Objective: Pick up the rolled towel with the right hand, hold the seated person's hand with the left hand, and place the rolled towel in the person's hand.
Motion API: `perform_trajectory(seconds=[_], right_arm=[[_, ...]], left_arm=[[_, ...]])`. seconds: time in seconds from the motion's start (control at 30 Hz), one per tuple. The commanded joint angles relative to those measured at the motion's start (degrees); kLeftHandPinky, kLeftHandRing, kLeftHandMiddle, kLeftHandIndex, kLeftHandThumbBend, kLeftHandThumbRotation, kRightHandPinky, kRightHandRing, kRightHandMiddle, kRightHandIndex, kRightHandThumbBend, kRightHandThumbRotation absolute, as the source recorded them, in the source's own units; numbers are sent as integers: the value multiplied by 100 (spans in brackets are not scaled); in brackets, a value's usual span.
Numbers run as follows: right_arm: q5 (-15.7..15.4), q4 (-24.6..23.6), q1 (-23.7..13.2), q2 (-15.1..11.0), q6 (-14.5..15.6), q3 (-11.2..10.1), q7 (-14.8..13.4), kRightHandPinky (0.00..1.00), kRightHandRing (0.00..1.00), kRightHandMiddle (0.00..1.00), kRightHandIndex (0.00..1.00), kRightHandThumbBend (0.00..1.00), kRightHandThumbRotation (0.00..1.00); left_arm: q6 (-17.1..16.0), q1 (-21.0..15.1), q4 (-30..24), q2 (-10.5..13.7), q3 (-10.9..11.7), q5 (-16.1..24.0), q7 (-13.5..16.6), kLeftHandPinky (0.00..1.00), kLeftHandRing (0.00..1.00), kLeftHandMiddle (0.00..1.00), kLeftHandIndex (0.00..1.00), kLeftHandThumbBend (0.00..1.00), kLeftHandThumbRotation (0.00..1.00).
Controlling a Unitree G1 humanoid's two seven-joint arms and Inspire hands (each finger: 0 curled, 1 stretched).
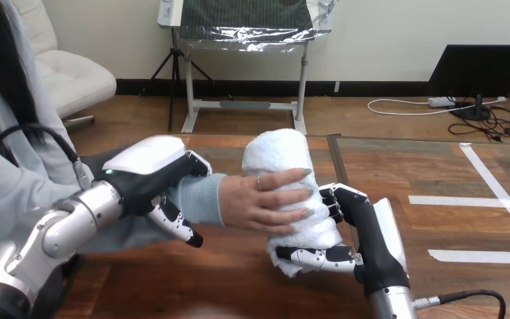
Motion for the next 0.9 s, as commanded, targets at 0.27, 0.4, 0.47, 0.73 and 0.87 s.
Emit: perform_trajectory(seconds=[0.27, 0.4, 0.47, 0.73, 0.87], right_arm=[[-36, -242, -475, 93, 542, 306, 906, 74, 78, 78, 81, 94, 11], [-8, -284, -486, -7, 808, 300, 1160, 83, 86, 84, 88, 95, 20], [-13, -301, -490, -44, 890, 303, 1248, 86, 90, 87, 92, 95, 27], [204, -434, -447, -146, 1167, 204, 1734, 97, 99, 96, 99, 99, 44], [178, -480, -436, -202, 1246, 227, 1717, 99, 100, 99, 100, 100, 51]], left_arm=[[-71, -340, -822, 50, 210, -175, 292, 65, 72, 76, 80, 99, 30], [55, -140, -966, 113, 235, -62, 413, 73, 78, 81, 85, 100, 35], [81, -85, -1002, 133, 235, -15, 481, 76, 81, 83, 87, 100, 37], [241, 218, -1177, 168, 273, -52, 559, 88, 91, 92, 95, 100, 42], [270, 335, -1194, 170, 284, -99, 613, 92, 95, 96, 98, 100, 45]])
